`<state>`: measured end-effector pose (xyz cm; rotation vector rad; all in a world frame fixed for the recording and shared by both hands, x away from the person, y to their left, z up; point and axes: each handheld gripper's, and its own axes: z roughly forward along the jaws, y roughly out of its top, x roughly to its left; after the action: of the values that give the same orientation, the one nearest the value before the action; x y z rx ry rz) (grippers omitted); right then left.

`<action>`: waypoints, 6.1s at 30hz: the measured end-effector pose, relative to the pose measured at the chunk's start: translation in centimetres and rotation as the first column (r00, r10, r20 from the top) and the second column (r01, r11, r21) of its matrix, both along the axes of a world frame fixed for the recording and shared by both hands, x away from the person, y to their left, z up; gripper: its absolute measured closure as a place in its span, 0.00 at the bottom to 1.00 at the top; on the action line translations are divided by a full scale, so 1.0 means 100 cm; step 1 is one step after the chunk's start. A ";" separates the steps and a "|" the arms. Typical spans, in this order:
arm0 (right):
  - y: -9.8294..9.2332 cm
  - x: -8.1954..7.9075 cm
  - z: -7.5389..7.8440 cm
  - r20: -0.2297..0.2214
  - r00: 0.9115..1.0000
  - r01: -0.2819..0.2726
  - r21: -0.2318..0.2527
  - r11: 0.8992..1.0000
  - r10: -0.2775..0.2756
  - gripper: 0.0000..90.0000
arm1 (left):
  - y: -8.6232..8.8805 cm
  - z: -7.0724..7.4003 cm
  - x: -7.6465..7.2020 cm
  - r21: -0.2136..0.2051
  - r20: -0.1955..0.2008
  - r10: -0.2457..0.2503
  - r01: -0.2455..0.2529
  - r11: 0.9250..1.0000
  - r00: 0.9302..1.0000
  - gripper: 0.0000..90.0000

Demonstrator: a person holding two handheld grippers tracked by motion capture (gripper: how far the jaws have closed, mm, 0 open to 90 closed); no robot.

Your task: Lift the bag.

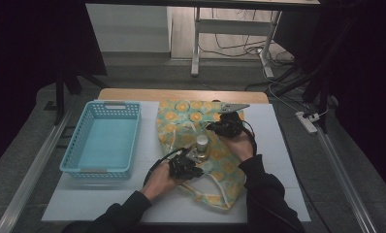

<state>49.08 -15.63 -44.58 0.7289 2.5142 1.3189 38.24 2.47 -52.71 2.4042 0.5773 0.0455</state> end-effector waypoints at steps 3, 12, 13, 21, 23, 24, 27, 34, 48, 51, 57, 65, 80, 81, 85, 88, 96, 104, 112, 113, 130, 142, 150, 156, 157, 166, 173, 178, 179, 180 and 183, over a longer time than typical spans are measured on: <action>0.000 0.000 0.001 -0.001 1.000 -0.006 0.000 1.000 0.006 0.99 | -0.002 0.002 0.001 0.006 -0.032 0.035 -0.035 0.999 0.999 1.00; -0.001 -0.001 0.006 -0.007 1.000 -0.024 0.001 1.000 0.024 0.99 | 0.012 0.019 0.005 -0.061 -0.069 0.088 -0.093 0.994 0.994 1.00; -0.001 -0.002 0.008 -0.008 1.000 -0.027 0.001 1.000 0.027 0.99 | 0.014 0.022 0.005 -0.069 -0.073 0.088 -0.093 0.993 0.993 1.00; 0.002 -0.005 0.019 0.002 0.999 -0.038 0.020 0.999 0.038 1.00 | 0.024 0.046 0.008 -0.125 -0.085 0.085 -0.095 0.988 0.993 1.00; 0.001 -0.006 0.022 0.006 0.999 -0.039 0.030 0.999 0.039 1.00 | 0.029 0.050 0.010 -0.160 -0.106 0.080 -0.096 0.982 0.991 1.00; 0.001 -0.006 0.023 0.008 0.999 -0.039 0.031 0.999 0.039 0.99 | 0.031 0.052 0.011 -0.171 -0.109 0.080 -0.098 0.980 0.991 1.00; 0.001 -0.006 0.028 0.010 0.999 -0.041 0.034 0.999 0.041 1.00 | 0.036 0.060 0.013 -0.199 -0.107 0.086 -0.106 0.974 0.991 1.00; 0.006 -0.010 0.041 0.023 0.998 -0.059 0.023 0.998 0.058 0.99 | 0.047 0.084 0.017 -0.258 -0.102 0.094 -0.118 0.959 0.990 1.00; 0.018 -0.015 0.072 0.025 0.994 -0.110 0.014 0.994 0.110 1.00 | 0.071 0.136 0.037 -0.300 -0.079 0.127 -0.145 0.943 0.989 1.00; 0.017 -0.016 0.080 0.027 0.993 -0.116 0.026 0.993 0.115 1.00 | 0.074 0.147 0.040 -0.320 -0.073 0.132 -0.148 0.936 0.989 1.00; 0.016 -0.018 0.096 0.034 0.992 -0.126 0.044 0.991 0.124 1.00 | 0.081 0.169 0.047 -0.360 -0.057 0.138 -0.149 0.921 0.989 1.00; 0.020 -0.021 0.113 0.045 0.989 -0.144 0.060 0.988 0.142 1.00 | 0.089 0.195 0.053 -0.407 -0.036 0.155 -0.156 0.900 0.987 1.00; 0.024 -0.026 0.161 0.113 0.983 -0.155 0.077 0.985 0.145 1.00 | 0.100 0.247 0.052 -0.463 0.041 0.186 -0.146 0.874 0.982 1.00; 0.024 -0.027 0.164 0.119 0.982 -0.154 0.078 0.985 0.144 1.00 | 0.101 0.250 0.051 -0.466 0.048 0.189 -0.145 0.873 0.981 1.00; 0.025 -0.028 0.174 0.136 0.981 -0.150 0.079 0.986 0.138 1.00 | 0.102 0.259 0.051 -0.477 0.060 0.201 -0.148 0.866 0.978 1.00; 0.025 -0.028 0.179 0.146 0.980 -0.145 0.079 0.986 0.133 1.00 | 0.103 0.264 0.050 -0.488 0.072 0.213 -0.151 0.859 0.974 1.00; 0.025 -0.025 0.192 0.173 0.979 -0.118 0.076 0.990 0.104 1.00 | 0.100 0.278 0.050 -0.506 0.112 0.237 -0.149 0.849 0.965 1.00; 0.023 -0.020 0.187 0.179 0.981 -0.089 0.063 0.994 0.076 0.99 | 0.097 0.267 0.056 -0.466 0.117 0.274 -0.191 0.864 0.955 1.00; 0.018 -0.009 0.171 0.146 0.988 -0.056 0.043 0.998 0.049 0.99 | 0.092 0.254 0.066 -0.421 0.120 0.285 -0.211 0.882 0.951 0.99; 0.017 -0.008 0.169 0.140 0.989 -0.053 0.042 0.998 0.046 0.99 | 0.091 0.253 0.067 -0.417 0.118 0.288 -0.216 0.883 0.950 0.99; 0.014 -0.008 0.150 0.086 0.995 -0.045 0.045 0.998 0.041 0.75 | 0.091 0.237 0.077 -0.365 0.128 0.340 -0.274 0.890 0.932 0.99; 0.006 -0.012 0.140 0.068 0.997 -0.029 0.066 0.997 0.025 0.44 | 0.089 0.220 0.087 -0.321 0.098 0.346 -0.300 0.898 0.933 0.88; 0.000 -0.017 0.130 0.065 0.998 -0.022 0.079 0.997 0.017 0.36 | 0.093 0.209 0.081 -0.317 0.099 0.338 -0.292 0.902 0.936 0.54; -0.005 -0.021 0.120 0.062 0.998 -0.018 0.092 0.996 0.012 0.31 | 0.105 0.196 0.070 -0.334 0.120 0.310 -0.256 0.907 0.943 0.34; -0.006 -0.022 0.119 0.061 0.998 -0.016 0.096 0.995 0.011 0.30 | 0.107 0.194 0.068 -0.334 0.123 0.312 -0.257 0.907 0.942 0.31; -0.018 -0.029 0.109 0.053 0.999 0.000 0.114 0.993 -0.006 0.24 | 0.129 0.179 0.047 -0.324 0.102 0.335 -0.287 0.901 0.937 0.14; -0.028 -0.037 0.101 0.055 0.998 0.017 0.103 0.994 -0.023 0.21 | 0.140 0.167 0.031 -0.312 0.098 0.342 -0.297 0.902 0.935 0.08; -0.036 -0.043 0.094 0.052 0.998 0.029 0.098 0.995 -0.034 0.17 | 0.146 0.157 0.018 -0.308 0.098 0.344 -0.300 0.903 0.934 0.04; -0.037 -0.044 0.092 0.053 0.998 0.032 0.096 0.995 -0.037 0.16 | 0.147 0.155 0.016 -0.308 0.095 0.344 -0.301 0.902 0.934 0.04; -0.038 -0.046 0.091 0.052 0.998 0.037 0.096 0.995 -0.042 0.15 | 0.149 0.153 0.014 -0.310 0.092 0.345 -0.303 0.901 0.934 0.03; -0.042 -0.050 0.085 0.050 0.997 0.048 0.094 0.994 -0.053 0.11 | 0.154 0.146 0.007 -0.312 0.080 0.350 -0.310 0.898 0.933 0.01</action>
<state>44.06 -19.84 -36.10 0.7615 2.3922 1.4261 38.93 17.82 -38.12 1.9747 0.8608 0.2490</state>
